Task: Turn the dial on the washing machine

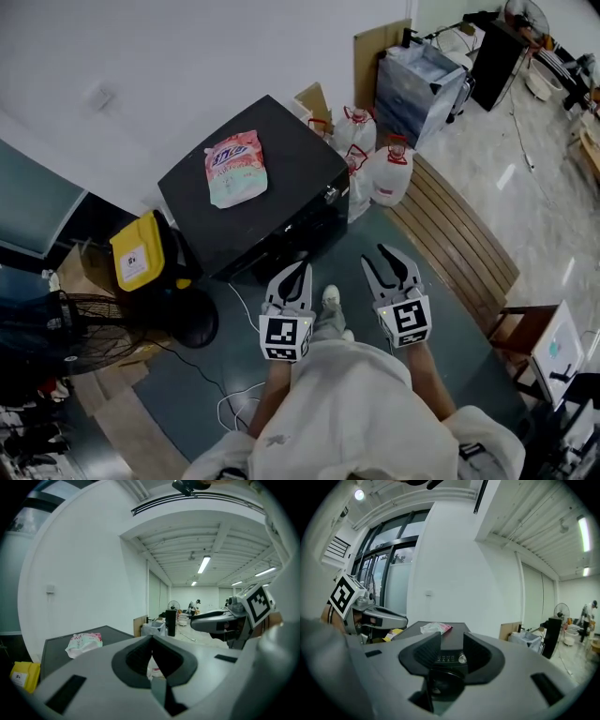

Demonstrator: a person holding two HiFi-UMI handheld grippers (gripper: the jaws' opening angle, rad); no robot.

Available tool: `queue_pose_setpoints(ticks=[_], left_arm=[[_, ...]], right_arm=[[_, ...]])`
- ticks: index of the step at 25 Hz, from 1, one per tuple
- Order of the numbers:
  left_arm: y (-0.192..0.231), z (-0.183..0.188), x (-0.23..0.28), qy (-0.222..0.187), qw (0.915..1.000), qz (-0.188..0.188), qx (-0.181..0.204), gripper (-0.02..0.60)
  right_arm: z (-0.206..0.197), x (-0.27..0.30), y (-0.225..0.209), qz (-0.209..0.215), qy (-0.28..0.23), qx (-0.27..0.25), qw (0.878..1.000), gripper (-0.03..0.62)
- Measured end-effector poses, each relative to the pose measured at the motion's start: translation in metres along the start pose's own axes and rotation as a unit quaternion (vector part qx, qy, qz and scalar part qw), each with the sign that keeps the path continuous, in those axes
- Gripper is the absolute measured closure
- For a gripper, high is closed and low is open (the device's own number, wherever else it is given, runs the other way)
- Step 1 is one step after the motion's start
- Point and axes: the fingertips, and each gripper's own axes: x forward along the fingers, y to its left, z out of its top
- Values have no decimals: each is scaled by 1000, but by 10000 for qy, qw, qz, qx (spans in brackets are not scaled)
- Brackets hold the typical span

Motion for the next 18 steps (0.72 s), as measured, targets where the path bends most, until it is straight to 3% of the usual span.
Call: queue_pose_setpoints(ticks=[5, 18], left_arm=[[8, 0, 34, 52, 9992, -330, 201, 568], [59, -28, 115, 354, 9959, -824, -63, 568]], right_arm=[[-7, 34, -16, -90, 182, -15, 9998, 436], [-35, 127, -33, -87, 768, -46, 9970, 437]])
